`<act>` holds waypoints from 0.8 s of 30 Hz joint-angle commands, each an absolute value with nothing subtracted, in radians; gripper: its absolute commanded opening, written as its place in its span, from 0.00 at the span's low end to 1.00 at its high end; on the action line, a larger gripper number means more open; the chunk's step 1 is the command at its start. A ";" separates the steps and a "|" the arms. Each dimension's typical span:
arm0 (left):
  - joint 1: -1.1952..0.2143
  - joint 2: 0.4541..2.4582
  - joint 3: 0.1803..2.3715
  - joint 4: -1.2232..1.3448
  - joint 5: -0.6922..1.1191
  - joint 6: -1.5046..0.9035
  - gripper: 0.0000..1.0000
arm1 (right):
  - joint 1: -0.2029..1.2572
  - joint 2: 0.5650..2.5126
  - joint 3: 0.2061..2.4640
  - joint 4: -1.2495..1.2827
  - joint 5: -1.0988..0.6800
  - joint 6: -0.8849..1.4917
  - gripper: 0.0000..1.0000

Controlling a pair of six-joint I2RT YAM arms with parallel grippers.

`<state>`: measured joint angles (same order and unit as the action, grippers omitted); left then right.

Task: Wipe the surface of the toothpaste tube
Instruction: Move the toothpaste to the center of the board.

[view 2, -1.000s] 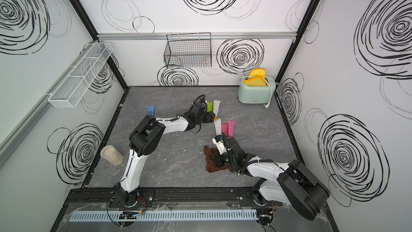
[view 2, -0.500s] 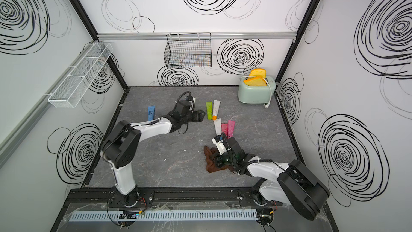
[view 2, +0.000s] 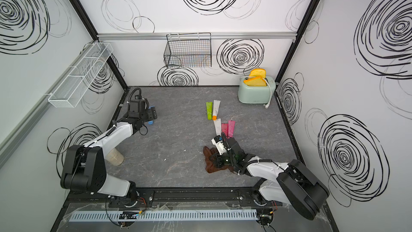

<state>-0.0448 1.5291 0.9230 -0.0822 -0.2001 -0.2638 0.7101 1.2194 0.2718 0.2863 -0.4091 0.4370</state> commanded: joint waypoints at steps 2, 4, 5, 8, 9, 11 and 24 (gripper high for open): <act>-0.031 1.606 0.982 -0.085 -0.156 -0.215 0.79 | 0.717 1.225 0.270 0.309 -0.418 0.432 0.03; -0.028 1.647 1.002 -0.093 -0.154 -0.207 0.74 | 0.719 1.221 0.268 0.309 -0.419 0.433 0.03; -0.025 1.665 1.011 -0.096 -0.150 -0.207 0.72 | 0.719 1.220 0.267 0.310 -0.418 0.432 0.03; -0.021 1.707 1.028 -0.106 -0.154 -0.203 0.67 | 0.722 1.217 0.268 0.308 -0.414 0.432 0.03; -0.017 1.717 1.029 -0.105 -0.167 -0.205 0.67 | 0.723 1.218 0.267 0.309 -0.414 0.433 0.03; -0.001 1.737 1.029 -0.088 -0.161 -0.207 0.66 | 0.726 1.222 0.268 0.310 -0.416 0.432 0.02; 0.006 1.888 1.102 -0.088 -0.142 -0.209 0.57 | 0.732 1.232 0.274 0.310 -0.413 0.431 0.02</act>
